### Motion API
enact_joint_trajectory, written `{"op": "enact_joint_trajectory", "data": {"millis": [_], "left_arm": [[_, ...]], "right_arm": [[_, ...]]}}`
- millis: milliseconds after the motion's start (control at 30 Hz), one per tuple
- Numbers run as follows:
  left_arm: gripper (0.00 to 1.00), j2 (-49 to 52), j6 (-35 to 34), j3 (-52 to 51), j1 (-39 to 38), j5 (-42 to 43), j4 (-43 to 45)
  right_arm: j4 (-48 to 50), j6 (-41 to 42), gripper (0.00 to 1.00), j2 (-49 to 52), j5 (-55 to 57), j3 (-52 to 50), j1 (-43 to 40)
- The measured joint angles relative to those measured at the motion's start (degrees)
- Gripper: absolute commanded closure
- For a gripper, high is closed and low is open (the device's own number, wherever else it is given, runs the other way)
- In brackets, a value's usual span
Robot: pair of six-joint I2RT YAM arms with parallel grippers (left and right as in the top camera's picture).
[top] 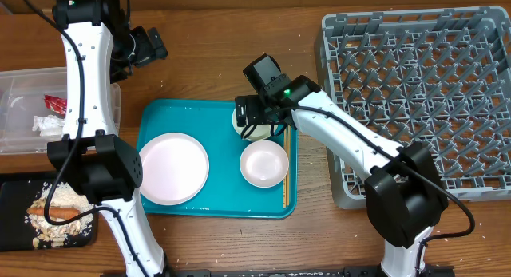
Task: Sort waste into correct bins and load items into the dishwasher
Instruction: 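Reach the right gripper to the white cup and grasp it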
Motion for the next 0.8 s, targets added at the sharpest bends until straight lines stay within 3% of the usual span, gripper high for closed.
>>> {"op": "enact_joint_trajectory", "data": {"millis": [467,800], "left_arm": [[0.00,0.0,0.0,0.0,0.0,0.0,0.0],[0.00,0.0,0.0,0.0,0.0,0.0,0.0]], "right_arm": [[0.3,-0.3,0.00,0.4,-3.7,0.0,0.1],[0.4,-1.7,0.03,2.2,1.0,0.0,1.8]]}}
